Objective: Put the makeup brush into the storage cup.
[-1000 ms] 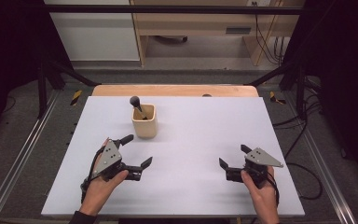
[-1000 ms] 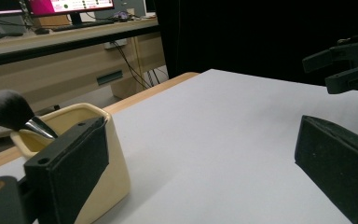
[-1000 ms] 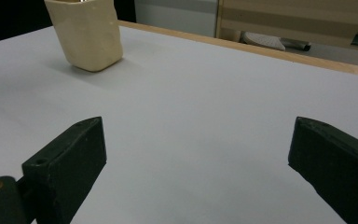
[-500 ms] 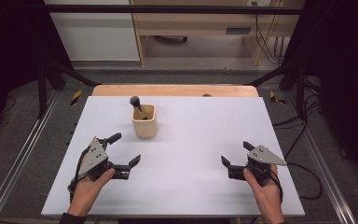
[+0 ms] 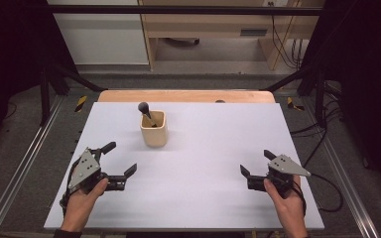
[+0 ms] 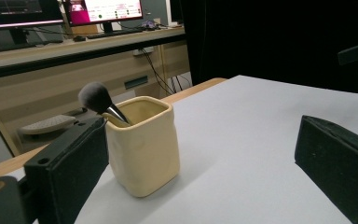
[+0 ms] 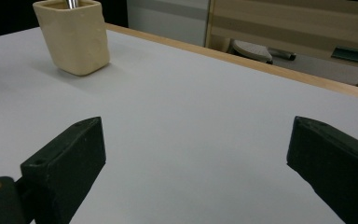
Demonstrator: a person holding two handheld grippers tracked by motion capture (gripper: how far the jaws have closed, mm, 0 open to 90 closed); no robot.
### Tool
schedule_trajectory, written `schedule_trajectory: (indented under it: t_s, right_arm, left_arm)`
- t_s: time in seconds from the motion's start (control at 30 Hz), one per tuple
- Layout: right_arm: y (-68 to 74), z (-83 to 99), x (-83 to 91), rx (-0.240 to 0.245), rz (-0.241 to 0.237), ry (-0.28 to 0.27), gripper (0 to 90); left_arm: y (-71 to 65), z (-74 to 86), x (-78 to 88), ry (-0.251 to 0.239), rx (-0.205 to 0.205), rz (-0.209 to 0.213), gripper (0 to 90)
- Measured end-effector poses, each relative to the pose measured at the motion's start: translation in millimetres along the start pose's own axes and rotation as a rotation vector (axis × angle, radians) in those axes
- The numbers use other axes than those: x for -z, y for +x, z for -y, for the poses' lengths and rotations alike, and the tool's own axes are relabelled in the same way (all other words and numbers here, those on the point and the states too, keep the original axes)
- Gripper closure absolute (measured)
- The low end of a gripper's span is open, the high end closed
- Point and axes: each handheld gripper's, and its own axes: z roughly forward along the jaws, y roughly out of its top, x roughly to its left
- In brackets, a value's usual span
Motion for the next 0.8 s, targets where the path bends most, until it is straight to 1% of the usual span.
schedule_trajectory:
  t_s: [0.2,0.27,0.4,0.7,0.8]
  right_arm:
    - [-3.4,1.0,3.2,-0.003,0.011,0.0,4.6]
    - [-6.6,2.1,5.7,-0.003,0.019,0.0,4.6]
    - [-9.9,3.6,8.7,-0.01,0.026,0.002,4.5]
    - [-15.7,7.3,13.5,-0.013,0.037,0.002,4.4]
    - [-18.2,10.4,16.0,-0.021,0.044,0.007,4.3]
  left_arm:
    - [6.2,4.0,6.7,-0.003,0.006,-0.018,2.6]
    - [9.0,5.9,9.5,-0.007,0.014,-0.027,2.6]
    - [12.9,8.8,13.6,-0.007,0.016,-0.037,2.6]
    - [19.0,15.2,19.3,-0.014,0.029,-0.051,2.7]
    - [21.7,18.6,21.8,-0.016,0.039,-0.061,2.6]
